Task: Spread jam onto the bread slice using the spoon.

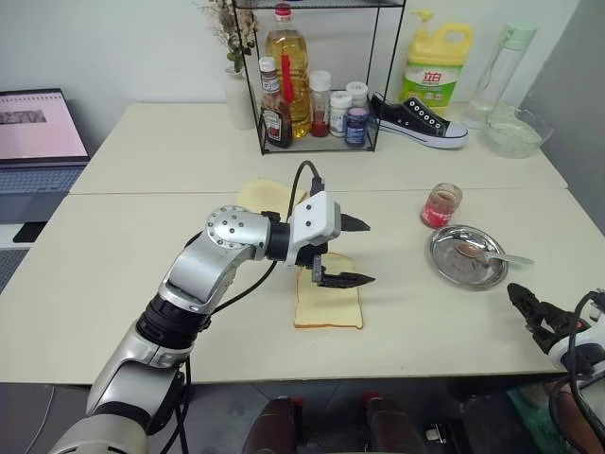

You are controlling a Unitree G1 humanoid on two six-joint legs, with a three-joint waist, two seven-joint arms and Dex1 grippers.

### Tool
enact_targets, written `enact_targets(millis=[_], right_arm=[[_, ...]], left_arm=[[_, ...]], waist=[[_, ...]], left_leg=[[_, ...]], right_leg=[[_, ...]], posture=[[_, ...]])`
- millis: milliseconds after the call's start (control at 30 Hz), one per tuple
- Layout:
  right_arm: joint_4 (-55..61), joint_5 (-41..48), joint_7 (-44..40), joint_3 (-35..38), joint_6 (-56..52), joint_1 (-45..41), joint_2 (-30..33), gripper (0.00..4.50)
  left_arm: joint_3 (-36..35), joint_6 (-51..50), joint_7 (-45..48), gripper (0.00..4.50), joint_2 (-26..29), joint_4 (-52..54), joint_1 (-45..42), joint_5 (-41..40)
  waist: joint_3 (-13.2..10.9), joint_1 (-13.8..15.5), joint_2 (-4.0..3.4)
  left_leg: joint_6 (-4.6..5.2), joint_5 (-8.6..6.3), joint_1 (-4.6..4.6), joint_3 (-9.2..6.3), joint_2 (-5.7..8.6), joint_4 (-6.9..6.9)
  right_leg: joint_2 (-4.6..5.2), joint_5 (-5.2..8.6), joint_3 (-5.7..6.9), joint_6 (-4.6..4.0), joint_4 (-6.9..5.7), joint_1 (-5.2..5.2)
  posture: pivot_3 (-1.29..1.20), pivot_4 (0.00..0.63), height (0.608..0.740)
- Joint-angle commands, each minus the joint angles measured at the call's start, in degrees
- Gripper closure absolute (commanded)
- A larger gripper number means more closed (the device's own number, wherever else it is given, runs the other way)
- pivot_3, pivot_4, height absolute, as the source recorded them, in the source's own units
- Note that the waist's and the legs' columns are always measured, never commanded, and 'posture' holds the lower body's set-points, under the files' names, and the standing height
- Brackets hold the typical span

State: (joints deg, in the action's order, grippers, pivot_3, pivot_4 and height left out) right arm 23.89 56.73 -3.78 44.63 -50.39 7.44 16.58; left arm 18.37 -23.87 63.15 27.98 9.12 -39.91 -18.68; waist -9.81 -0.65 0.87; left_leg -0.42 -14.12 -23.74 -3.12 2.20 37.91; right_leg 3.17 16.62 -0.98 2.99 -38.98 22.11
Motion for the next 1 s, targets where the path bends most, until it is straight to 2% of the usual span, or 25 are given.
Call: enact_targets(millis=[33,267,1000], right_arm=[[-4.1,6.6,6.6,3.2,3.8,-7.0,-2.0,0.0],[-14.6,9.6,11.1,2.4,8.3,-15.8,-2.8,0.0],[-28.9,7.8,8.5,-2.3,14.6,-23.1,-1.7,0.0]], left_arm=[[-0.4,1.9,-0.7,0.01,-1.0,0.1,-0.3,0.9],[-1.6,0.8,-1.9,0.01,-1.5,1.2,0.3,0.5],[-2.5,-3.0,-4.2,0.01,-0.6,4.5,0.4,0.0]], waist=[[0.0,-0.3,-0.05],[0.0,-0.5,-0.11],[0.0,-1.0,-0.14]], left_leg=[[0.0,0.0,0.0,-0.01,-0.01,-0.01],[0.0,0.0,-0.05,-0.02,0.03,-0.02],[0.01,0.0,-0.02,0.04,-0.01,-0.01]], right_leg=[[-0.02,0.0,0.02,0.0,0.0,0.0],[0.0,0.01,0.03,0.01,0.02,0.02],[-0.03,0.01,0.01,0.01,-0.01,0.03]], posture=[[0.0,0.15,0.74],[0.0,0.15,0.74],[0.0,0.15,0.74]])
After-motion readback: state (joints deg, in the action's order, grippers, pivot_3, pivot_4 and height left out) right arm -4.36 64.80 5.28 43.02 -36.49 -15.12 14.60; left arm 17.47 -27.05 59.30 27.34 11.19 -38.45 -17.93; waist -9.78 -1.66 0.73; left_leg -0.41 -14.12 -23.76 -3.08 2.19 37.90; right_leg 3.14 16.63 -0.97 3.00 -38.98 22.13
